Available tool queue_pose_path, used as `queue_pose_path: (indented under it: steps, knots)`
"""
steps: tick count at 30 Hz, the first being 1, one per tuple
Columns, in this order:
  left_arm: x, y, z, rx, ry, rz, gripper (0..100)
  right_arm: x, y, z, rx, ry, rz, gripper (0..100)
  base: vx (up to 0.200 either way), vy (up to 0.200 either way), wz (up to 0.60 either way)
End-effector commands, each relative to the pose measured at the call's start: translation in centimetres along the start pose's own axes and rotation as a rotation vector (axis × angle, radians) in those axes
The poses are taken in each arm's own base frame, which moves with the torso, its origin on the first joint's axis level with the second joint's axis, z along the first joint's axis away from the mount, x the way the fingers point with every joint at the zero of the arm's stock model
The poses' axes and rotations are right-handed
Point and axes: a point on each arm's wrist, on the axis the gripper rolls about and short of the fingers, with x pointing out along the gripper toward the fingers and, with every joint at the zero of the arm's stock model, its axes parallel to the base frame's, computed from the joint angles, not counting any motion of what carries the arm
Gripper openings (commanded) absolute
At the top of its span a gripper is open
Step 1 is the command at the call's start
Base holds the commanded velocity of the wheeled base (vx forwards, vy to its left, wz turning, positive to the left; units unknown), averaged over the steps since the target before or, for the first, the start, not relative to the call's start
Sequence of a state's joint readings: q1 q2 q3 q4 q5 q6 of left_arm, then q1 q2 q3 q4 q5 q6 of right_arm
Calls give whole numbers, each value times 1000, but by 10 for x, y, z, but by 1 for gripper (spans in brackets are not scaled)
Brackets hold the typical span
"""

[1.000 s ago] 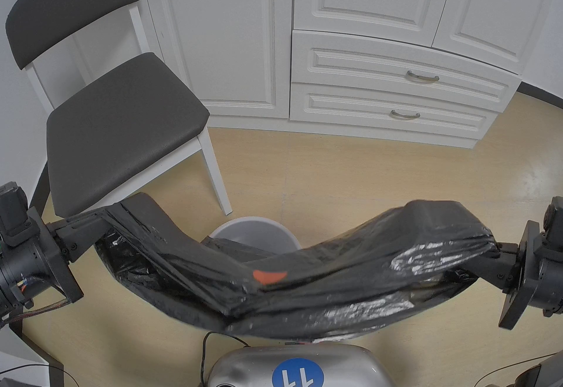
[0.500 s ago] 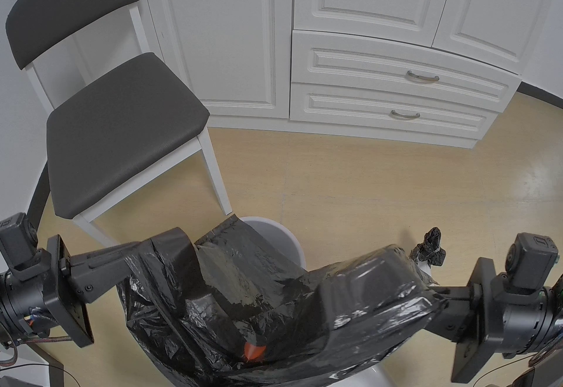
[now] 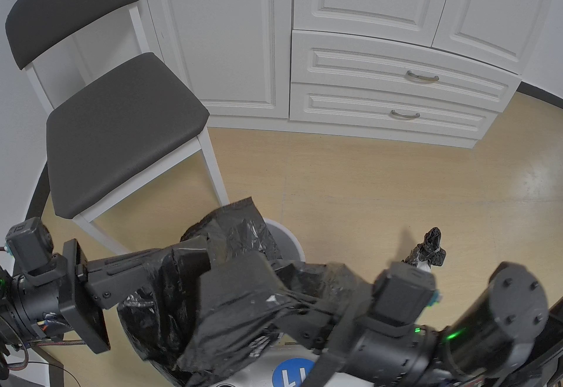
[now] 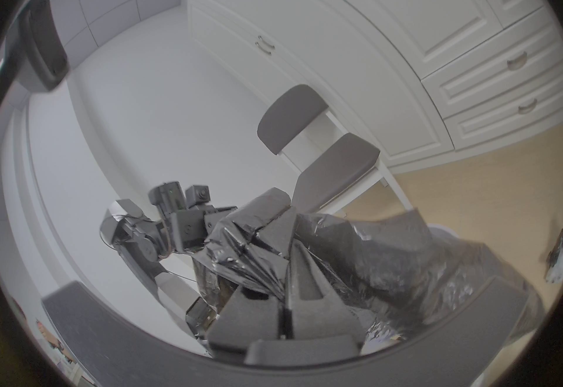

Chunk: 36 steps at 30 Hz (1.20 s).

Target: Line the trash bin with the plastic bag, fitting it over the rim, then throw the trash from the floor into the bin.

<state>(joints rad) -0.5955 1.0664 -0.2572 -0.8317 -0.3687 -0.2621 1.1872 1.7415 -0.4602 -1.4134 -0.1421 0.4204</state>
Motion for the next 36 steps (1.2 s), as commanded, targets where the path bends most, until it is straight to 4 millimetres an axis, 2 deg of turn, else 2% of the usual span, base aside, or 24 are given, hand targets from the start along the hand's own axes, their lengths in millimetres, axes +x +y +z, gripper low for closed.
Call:
queue_pose_path:
  steps: [1, 7, 11, 23, 31, 33, 36]
  knots:
    - [20, 9, -11, -28, 58, 2, 0, 46, -10, -47, 15, 59, -31, 0, 0, 0, 0]
    - [21, 10, -10, -48, 51, 7, 0, 73, -22, -45, 95, -2, -54, 0, 0, 0, 0]
    - [21, 11, -6, -38, 17, 11, 0, 82, -29, -45, 167, -60, -47, 0, 0, 0, 0]
    - [18, 12, 5, -9, -61, 20, 0, 92, -36, -63, 189, -63, -44, 0, 0, 0, 0]
    - [15, 19, 9, 11, -98, 65, 0, 110, -43, -70, 189, -102, -67, 0, 0, 0, 0]
    - [14, 22, 11, 20, -111, 88, 0, 126, -48, -68, 187, -173, -103, 0, 0, 0, 0]
    - [16, 22, 15, 19, -123, 87, 0, 138, -57, -67, 168, -212, -116, 0, 0, 0, 0]
